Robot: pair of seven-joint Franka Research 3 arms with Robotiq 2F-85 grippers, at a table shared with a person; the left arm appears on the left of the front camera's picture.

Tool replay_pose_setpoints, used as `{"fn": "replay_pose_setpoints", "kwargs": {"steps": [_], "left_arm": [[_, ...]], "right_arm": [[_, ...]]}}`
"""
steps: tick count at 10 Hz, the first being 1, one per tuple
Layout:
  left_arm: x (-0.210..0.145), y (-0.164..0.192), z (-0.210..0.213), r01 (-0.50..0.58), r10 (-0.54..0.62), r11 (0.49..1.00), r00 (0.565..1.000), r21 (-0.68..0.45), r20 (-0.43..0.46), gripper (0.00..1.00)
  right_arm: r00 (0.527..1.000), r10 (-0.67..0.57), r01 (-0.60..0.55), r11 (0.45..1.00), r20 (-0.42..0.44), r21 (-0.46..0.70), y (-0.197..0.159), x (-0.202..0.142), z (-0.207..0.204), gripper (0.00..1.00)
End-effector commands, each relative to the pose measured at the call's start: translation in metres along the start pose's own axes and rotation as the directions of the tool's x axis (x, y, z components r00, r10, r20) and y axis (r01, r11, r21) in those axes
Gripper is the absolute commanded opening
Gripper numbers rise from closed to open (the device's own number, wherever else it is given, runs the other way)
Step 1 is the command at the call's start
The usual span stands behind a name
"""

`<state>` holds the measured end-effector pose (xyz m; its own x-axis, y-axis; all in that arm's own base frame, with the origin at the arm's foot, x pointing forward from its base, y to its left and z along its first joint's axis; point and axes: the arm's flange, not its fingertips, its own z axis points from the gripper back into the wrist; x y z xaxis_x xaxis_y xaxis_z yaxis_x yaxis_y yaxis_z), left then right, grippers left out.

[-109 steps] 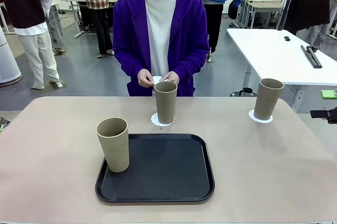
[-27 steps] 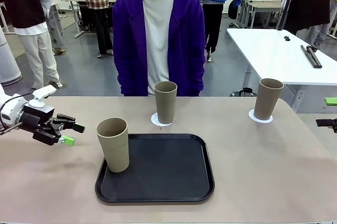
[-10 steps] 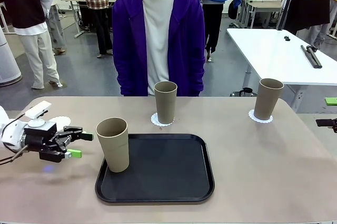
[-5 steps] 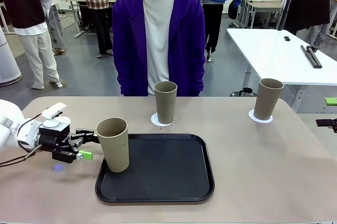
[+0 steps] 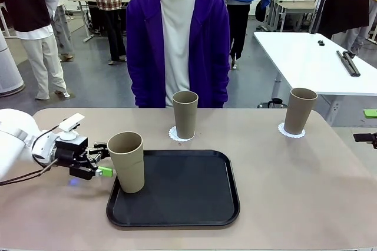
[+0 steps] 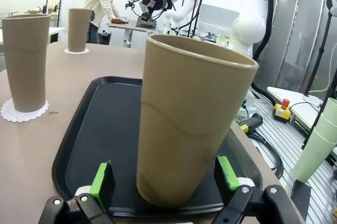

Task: Place coasters on the table and set cups on them.
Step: Take one Reusable plastic cup from the Flat Tray and place it on a coaster set by the human.

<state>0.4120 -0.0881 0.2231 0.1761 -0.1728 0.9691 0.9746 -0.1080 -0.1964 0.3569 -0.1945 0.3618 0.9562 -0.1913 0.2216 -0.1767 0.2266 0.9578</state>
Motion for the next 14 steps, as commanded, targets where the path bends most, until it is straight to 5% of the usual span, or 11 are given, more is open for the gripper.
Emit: {"fn": "replay_pose_setpoints", "kwargs": {"steps": [1, 13, 14], "left_arm": [[-0.002, 0.007, -0.014, -0.026, 0.025, 1.0, 0.999, -0.009, -0.021, 1.0], [-0.014, 0.003, -0.068, 0.021, -0.034, 0.993, 0.994, -0.12, -0.1, 1.0], [-0.013, 0.001, -0.07, 0.039, -0.05, 0.991, 0.995, -0.125, -0.086, 0.75]], "right_arm": [[1.0, 0.003, -0.003, 1.0, 0.001, 0.005, 0.001, -0.001, -0.001, 1.0], [1.0, 0.003, -0.003, 1.0, 0.001, 0.005, 0.001, -0.001, -0.001, 1.0], [1.0, 0.003, -0.003, 1.0, 0.001, 0.005, 0.001, -0.001, -0.001, 1.0]]}}
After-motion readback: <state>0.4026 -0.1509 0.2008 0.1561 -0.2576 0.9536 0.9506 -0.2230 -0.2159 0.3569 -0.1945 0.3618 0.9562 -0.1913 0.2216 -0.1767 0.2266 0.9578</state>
